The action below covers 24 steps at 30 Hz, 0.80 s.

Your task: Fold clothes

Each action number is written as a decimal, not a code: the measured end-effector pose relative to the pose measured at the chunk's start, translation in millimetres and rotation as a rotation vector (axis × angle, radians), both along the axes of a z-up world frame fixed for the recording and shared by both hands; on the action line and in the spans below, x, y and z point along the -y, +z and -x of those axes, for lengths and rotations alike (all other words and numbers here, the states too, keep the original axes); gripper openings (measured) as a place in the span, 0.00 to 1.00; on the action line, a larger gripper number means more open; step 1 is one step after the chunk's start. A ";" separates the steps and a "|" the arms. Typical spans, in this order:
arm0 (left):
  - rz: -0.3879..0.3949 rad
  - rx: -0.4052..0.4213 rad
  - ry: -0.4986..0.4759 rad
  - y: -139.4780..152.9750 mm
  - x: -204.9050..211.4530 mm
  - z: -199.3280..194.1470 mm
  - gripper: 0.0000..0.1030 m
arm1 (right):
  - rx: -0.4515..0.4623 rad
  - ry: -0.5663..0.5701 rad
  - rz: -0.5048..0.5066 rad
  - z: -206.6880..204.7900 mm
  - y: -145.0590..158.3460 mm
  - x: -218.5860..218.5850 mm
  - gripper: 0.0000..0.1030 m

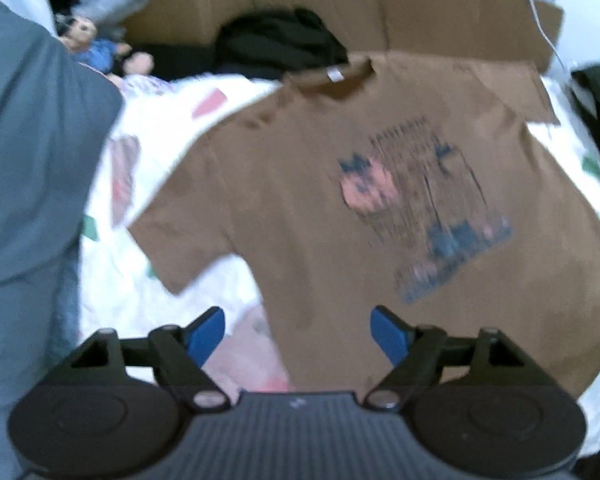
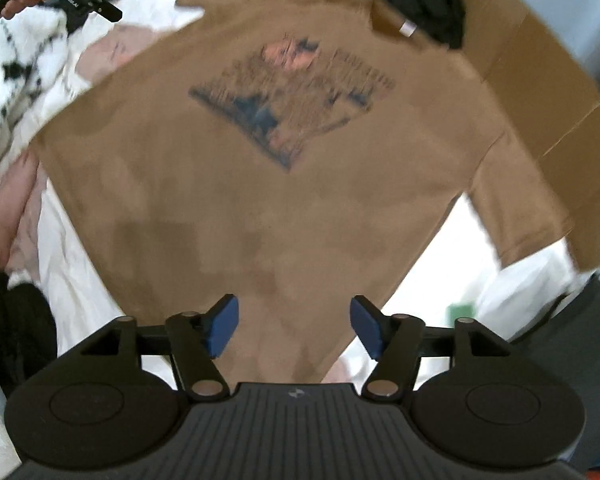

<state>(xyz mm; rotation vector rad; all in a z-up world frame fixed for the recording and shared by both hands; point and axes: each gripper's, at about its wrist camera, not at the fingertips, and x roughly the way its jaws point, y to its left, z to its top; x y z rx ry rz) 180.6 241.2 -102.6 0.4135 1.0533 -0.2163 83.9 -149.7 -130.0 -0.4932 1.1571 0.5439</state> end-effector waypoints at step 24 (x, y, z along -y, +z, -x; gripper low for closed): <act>0.044 0.159 0.298 68.3 -19.9 -34.2 0.99 | 0.236 -0.282 0.051 -93.4 60.2 -43.6 0.68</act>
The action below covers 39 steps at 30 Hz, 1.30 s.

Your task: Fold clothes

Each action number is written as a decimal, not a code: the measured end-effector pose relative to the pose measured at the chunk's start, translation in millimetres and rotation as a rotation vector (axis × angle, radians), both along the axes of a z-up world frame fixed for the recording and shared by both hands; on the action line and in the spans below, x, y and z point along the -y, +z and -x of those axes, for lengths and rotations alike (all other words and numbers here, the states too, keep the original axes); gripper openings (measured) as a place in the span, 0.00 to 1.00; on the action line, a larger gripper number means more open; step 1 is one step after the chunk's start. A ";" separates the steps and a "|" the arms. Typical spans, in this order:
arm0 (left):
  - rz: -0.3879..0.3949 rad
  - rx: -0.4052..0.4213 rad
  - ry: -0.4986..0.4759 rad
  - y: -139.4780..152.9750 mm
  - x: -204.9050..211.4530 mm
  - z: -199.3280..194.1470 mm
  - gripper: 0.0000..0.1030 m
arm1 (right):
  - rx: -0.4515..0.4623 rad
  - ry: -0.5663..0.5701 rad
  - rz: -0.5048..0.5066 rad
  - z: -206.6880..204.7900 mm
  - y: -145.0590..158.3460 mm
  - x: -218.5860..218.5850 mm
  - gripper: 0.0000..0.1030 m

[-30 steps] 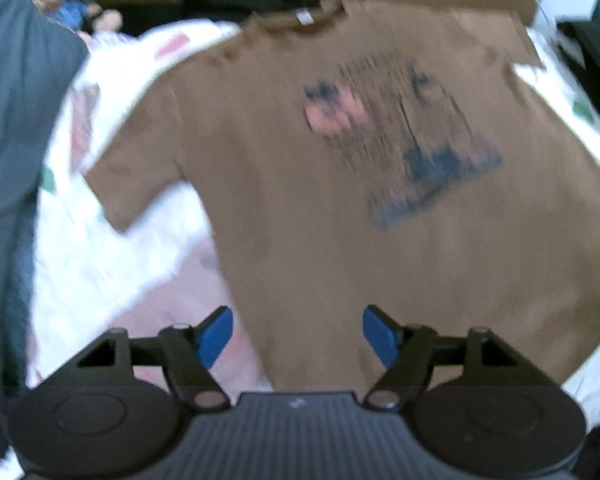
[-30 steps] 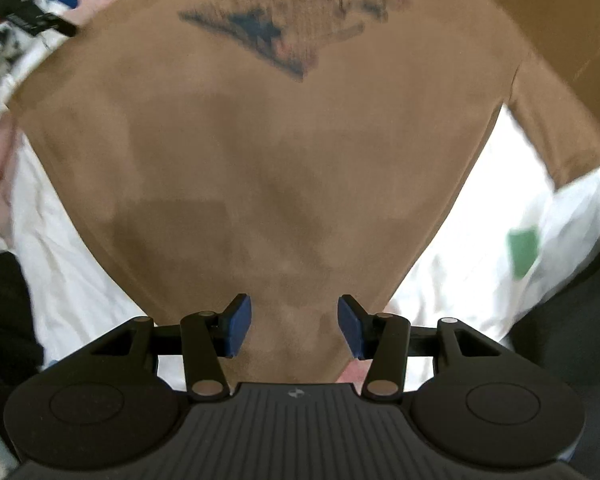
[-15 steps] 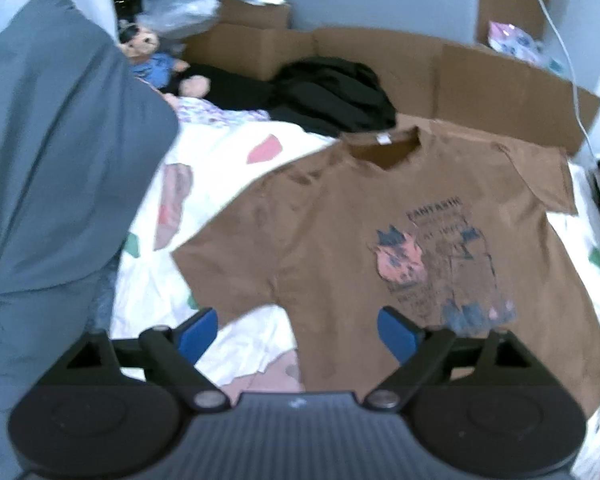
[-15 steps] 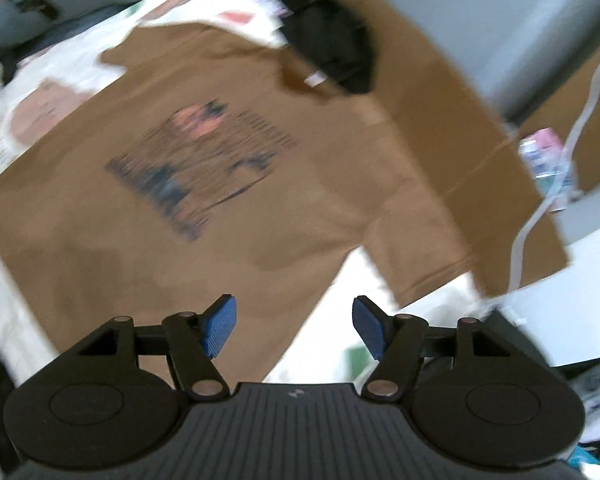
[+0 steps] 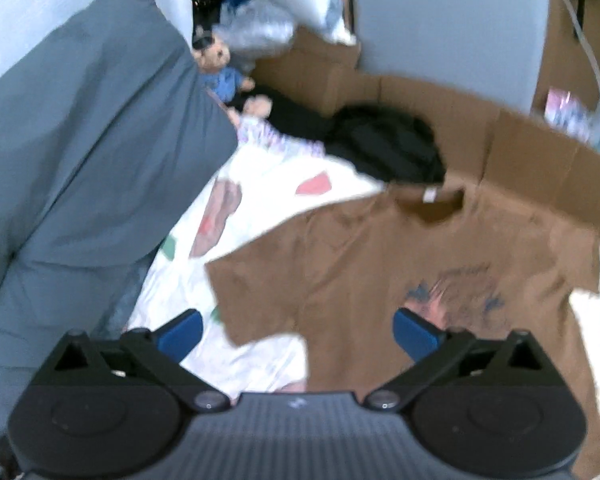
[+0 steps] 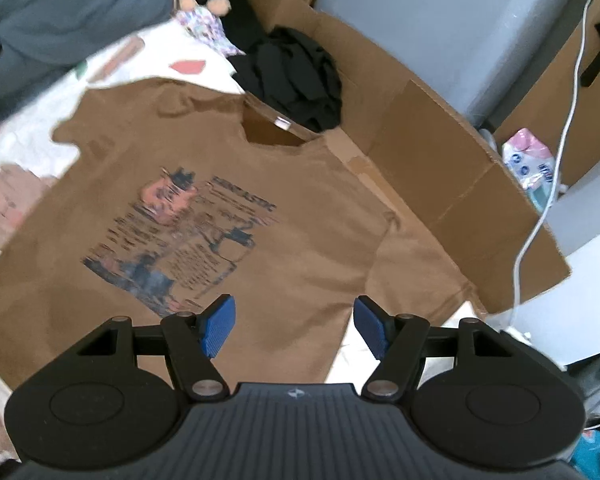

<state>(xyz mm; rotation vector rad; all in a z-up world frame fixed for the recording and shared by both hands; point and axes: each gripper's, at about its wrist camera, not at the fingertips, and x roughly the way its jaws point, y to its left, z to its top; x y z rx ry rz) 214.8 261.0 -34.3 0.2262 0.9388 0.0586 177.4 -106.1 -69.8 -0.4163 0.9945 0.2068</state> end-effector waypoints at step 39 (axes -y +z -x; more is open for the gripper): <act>0.162 0.015 -0.079 -142.0 3.9 -154.0 0.26 | -0.014 -0.227 -0.256 -90.1 -107.4 57.0 0.67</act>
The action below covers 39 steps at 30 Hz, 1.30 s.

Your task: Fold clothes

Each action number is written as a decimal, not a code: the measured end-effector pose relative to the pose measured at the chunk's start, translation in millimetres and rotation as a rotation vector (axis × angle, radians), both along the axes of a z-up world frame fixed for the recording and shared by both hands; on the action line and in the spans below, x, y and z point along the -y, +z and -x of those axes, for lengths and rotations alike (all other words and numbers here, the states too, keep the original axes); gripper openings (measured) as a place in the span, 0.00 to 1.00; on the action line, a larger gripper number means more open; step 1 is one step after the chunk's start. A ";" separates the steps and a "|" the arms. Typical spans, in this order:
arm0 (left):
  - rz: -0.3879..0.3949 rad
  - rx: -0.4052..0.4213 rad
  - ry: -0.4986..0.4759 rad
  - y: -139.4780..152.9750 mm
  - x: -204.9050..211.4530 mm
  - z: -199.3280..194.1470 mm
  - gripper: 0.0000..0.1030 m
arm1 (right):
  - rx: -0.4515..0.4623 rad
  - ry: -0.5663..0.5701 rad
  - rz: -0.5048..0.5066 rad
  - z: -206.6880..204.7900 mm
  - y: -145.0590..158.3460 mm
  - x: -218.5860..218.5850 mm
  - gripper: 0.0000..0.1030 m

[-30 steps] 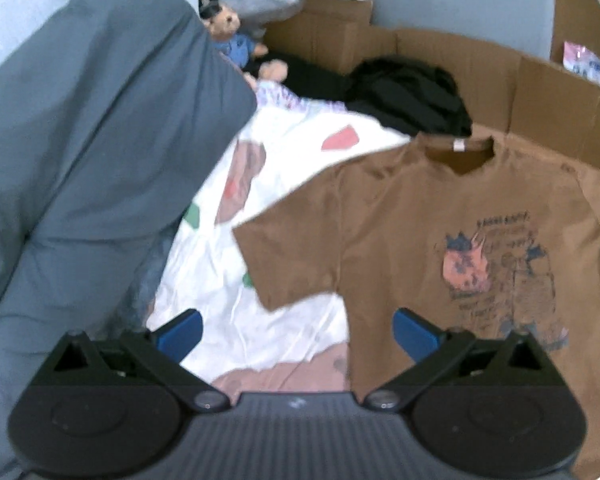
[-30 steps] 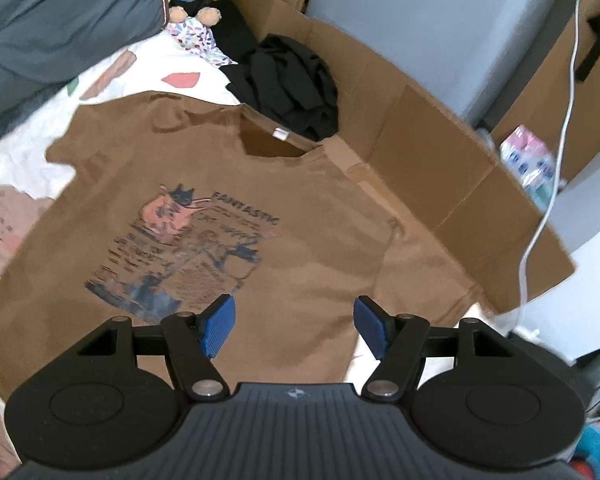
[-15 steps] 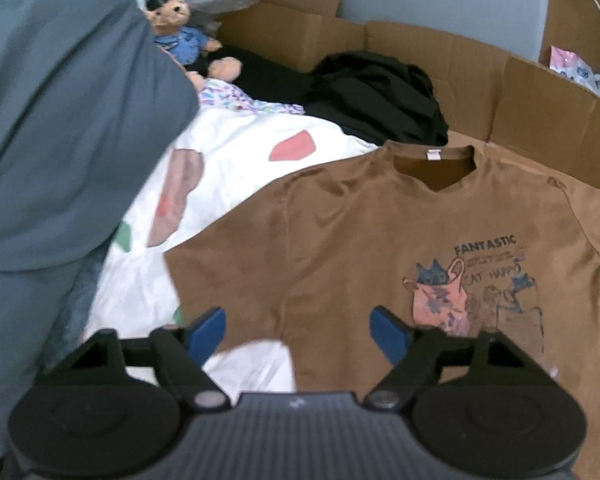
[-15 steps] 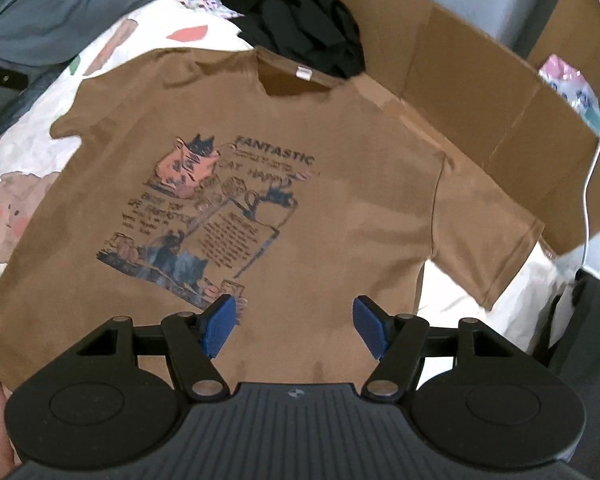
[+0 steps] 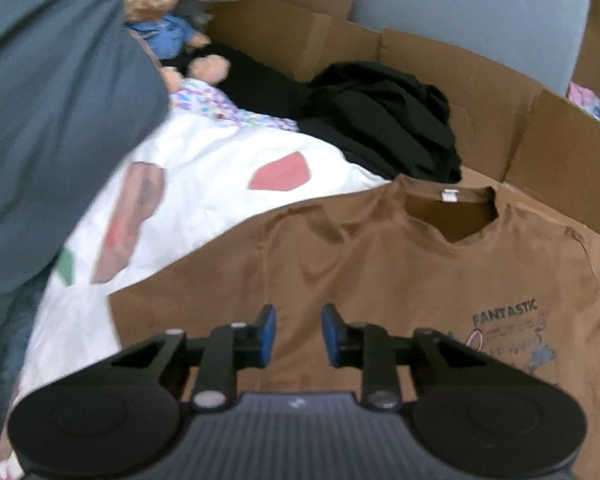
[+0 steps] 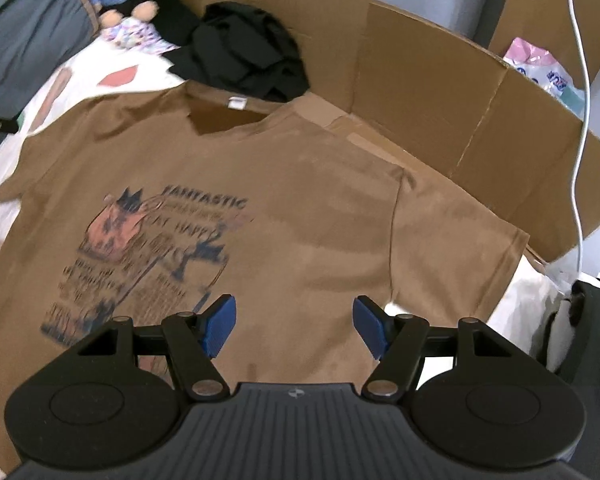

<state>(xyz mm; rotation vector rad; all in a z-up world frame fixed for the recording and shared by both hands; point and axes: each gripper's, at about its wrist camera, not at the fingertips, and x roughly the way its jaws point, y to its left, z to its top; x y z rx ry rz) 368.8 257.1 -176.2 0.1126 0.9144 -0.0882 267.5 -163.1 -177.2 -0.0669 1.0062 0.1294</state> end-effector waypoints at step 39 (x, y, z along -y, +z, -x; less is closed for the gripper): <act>0.081 -0.044 -0.041 -69.8 -49.8 -159.3 0.03 | -0.051 -0.025 -0.001 -91.3 -104.0 9.1 0.67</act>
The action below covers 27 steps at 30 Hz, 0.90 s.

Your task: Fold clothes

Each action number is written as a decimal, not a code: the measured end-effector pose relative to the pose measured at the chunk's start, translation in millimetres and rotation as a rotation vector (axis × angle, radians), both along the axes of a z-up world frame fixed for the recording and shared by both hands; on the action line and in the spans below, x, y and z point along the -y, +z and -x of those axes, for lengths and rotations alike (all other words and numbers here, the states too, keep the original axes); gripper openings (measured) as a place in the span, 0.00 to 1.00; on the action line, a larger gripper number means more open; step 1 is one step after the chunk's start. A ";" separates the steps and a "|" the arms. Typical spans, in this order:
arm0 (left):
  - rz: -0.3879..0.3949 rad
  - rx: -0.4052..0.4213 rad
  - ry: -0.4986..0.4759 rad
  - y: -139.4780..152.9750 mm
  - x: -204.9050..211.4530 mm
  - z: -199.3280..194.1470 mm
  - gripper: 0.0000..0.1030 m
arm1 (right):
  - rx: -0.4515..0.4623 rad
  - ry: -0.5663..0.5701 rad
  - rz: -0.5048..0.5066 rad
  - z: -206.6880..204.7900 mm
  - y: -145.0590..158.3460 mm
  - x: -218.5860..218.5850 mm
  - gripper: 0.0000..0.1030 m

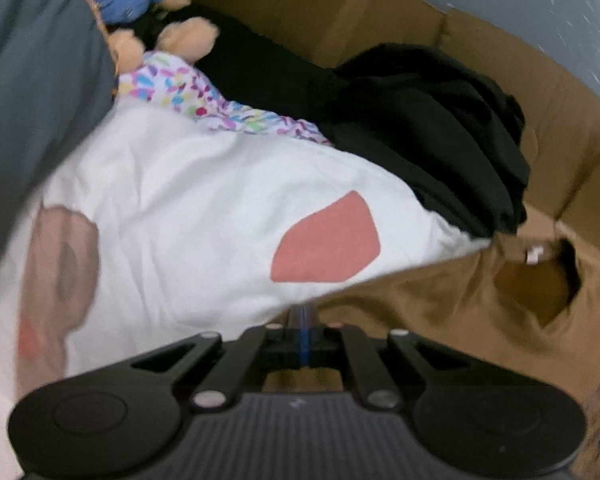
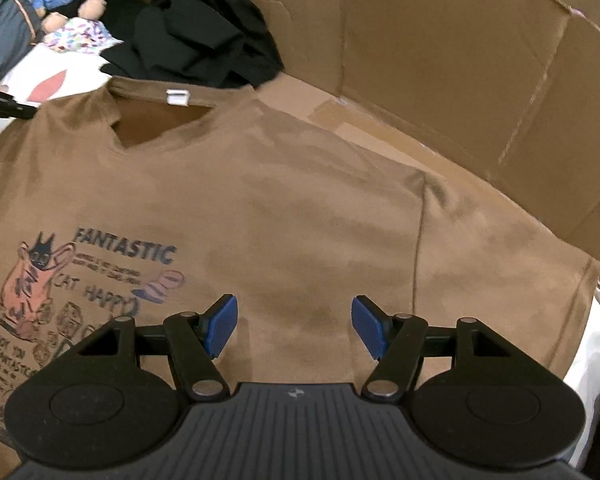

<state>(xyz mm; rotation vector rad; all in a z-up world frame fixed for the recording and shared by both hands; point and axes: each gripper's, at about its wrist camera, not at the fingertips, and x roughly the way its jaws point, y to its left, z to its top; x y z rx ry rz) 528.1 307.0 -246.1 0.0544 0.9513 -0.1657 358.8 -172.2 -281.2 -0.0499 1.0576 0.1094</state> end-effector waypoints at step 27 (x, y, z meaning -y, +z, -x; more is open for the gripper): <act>-0.068 -0.065 0.335 -54.0 -144.5 74.7 0.52 | -0.016 0.033 0.070 39.3 17.3 3.9 0.67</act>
